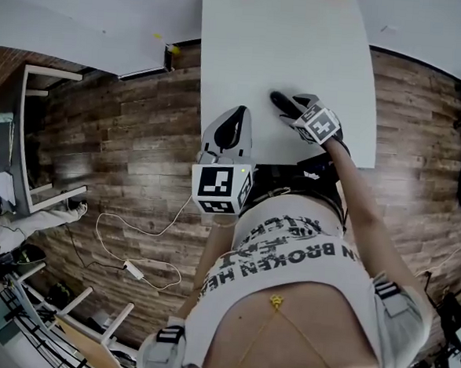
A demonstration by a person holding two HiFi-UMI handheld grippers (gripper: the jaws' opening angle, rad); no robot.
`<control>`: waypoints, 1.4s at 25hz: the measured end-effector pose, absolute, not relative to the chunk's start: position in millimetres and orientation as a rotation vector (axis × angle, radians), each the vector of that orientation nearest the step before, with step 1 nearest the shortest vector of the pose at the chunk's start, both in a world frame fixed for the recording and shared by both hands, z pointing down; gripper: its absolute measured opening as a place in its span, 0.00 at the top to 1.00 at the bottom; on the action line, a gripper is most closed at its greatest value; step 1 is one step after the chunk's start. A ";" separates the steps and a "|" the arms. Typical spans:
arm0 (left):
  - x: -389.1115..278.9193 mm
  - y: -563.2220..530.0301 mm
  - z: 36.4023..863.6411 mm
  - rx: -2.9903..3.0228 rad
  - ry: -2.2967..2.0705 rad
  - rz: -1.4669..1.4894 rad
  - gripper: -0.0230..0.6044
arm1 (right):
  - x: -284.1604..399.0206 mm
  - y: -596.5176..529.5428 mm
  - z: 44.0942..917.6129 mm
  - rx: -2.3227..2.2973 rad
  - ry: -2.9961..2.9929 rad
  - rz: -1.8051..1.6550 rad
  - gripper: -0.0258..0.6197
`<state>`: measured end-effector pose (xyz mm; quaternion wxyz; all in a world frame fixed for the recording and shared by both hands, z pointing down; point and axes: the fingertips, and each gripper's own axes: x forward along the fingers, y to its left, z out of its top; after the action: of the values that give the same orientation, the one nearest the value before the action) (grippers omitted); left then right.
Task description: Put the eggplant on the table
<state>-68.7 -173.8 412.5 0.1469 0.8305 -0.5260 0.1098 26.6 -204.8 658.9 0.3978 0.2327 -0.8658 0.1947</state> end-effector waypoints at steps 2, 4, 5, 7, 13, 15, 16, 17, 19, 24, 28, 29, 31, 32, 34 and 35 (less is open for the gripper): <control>-65.4 -172.3 412.5 2.398 -1.508 0.317 0.95 | 28.2 -203.9 656.3 0.587 -2.201 0.482 0.55; -61.8 -171.2 412.4 2.405 -1.503 0.318 0.95 | 30.5 -203.2 653.5 0.588 -2.209 0.475 0.55; -59.5 -170.6 412.1 2.408 -1.501 0.320 0.95 | 32.2 -202.7 651.7 0.590 -2.212 0.471 0.55; -54.5 -168.6 411.1 2.414 -1.496 0.323 0.95 | 36.4 -201.7 647.3 0.596 -2.219 0.460 0.55; -51.2 -168.4 410.8 2.424 -1.485 0.327 0.95 | 39.4 -207.3 633.5 0.623 -2.245 0.423 0.55; -48.0 -169.3 411.0 2.428 -1.480 0.331 0.95 | 41.7 -207.6 630.2 0.603 -2.245 0.400 0.55; -46.0 -169.6 411.2 2.431 -1.476 0.332 0.95 | 43.2 -207.0 629.1 0.590 -2.242 0.385 0.55; -44.3 -170.0 411.4 2.433 -1.474 0.333 0.95 | 44.4 -206.2 628.3 0.578 -2.240 0.371 0.55; -42.7 -171.0 411.6 2.438 -1.469 0.334 0.95 | 45.2 -204.8 626.9 0.561 -2.238 0.352 0.55; -41.4 -171.9 412.9 2.443 -1.458 0.339 0.95 | 48.0 -204.6 620.4 0.568 -2.242 0.339 0.55; -39.2 -172.0 413.7 2.442 -1.453 0.343 0.95 | 52.6 -207.4 607.5 0.582 -2.265 0.310 0.55; -38.8 -172.0 413.7 2.441 -1.452 0.343 0.95 | 53.5 -208.5 601.8 0.590 -2.276 0.298 0.56; -38.4 -172.1 413.7 2.441 -1.450 0.345 0.95 | 54.8 -210.6 587.6 0.619 -2.308 0.263 0.74; -38.4 -172.5 413.6 2.441 -1.450 0.346 0.95 | 55.1 -211.1 579.9 0.633 -2.326 0.244 0.83; -38.3 -173.9 413.4 2.443 -1.449 0.348 0.95 | 55.0 -210.6 565.7 0.650 -2.356 0.213 0.91; -37.8 -174.5 413.4 2.444 -1.447 0.349 0.95 | 55.0 -209.5 559.6 0.652 -2.369 0.197 0.92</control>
<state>-37.8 -174.5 413.4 0.1393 0.8458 -0.5007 0.1207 55.0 -209.5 559.6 0.3320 0.2496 -0.9065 0.0755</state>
